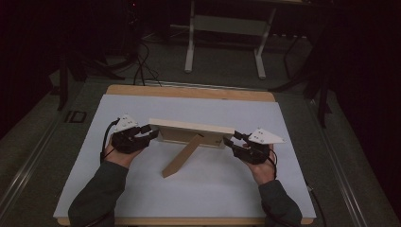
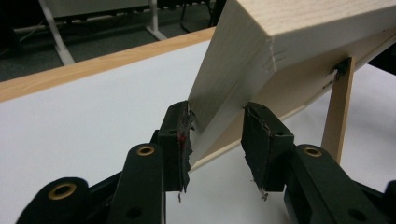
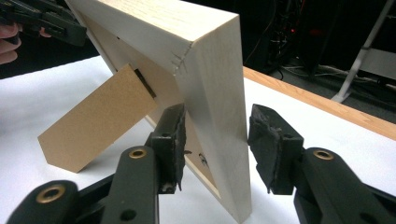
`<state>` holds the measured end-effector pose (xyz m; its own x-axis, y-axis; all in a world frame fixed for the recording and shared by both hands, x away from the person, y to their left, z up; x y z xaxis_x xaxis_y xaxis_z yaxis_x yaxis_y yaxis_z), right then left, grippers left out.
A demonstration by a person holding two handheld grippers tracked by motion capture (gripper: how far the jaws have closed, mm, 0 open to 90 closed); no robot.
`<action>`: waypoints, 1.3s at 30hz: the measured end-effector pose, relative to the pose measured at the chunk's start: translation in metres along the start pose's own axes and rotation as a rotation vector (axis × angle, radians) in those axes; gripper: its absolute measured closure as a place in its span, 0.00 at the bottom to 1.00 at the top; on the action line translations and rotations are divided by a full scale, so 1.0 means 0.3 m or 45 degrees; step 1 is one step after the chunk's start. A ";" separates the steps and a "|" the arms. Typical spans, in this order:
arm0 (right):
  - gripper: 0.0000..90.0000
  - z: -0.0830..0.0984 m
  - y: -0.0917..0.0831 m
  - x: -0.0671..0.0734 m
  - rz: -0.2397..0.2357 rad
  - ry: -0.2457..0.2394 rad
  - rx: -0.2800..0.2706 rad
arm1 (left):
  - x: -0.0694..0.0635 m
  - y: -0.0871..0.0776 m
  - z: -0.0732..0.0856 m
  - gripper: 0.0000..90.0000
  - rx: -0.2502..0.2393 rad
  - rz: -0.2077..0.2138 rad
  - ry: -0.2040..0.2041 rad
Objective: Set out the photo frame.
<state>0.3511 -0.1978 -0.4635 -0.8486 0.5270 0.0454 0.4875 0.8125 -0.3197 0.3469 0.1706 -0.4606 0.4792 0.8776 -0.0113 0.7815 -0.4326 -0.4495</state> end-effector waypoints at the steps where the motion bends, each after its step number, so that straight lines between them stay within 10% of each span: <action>1: 0.63 0.000 0.000 -0.001 -0.001 0.000 -0.001 | -0.001 0.003 -0.003 0.69 -0.009 -0.004 0.001; 39: 0.67 -0.009 0.007 0.040 0.001 -0.082 0.042 | 0.031 0.068 -0.034 0.72 0.013 -0.038 -0.045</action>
<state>0.3424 -0.1892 -0.4610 -0.8602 0.5097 -0.0156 0.4820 0.8027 -0.3512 0.3713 0.1680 -0.4606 0.4413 0.8969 -0.0289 0.7911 -0.4040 -0.4594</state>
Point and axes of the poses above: each handheld gripper's, and its own axes: y roughly forward along the jaws, z roughly out of its underside, x roughly to its left, the point moved 3 cm from there along y, roughly forward along the jaws, and after that the axes turned 10 degrees about -z, right-handed, at the moved point
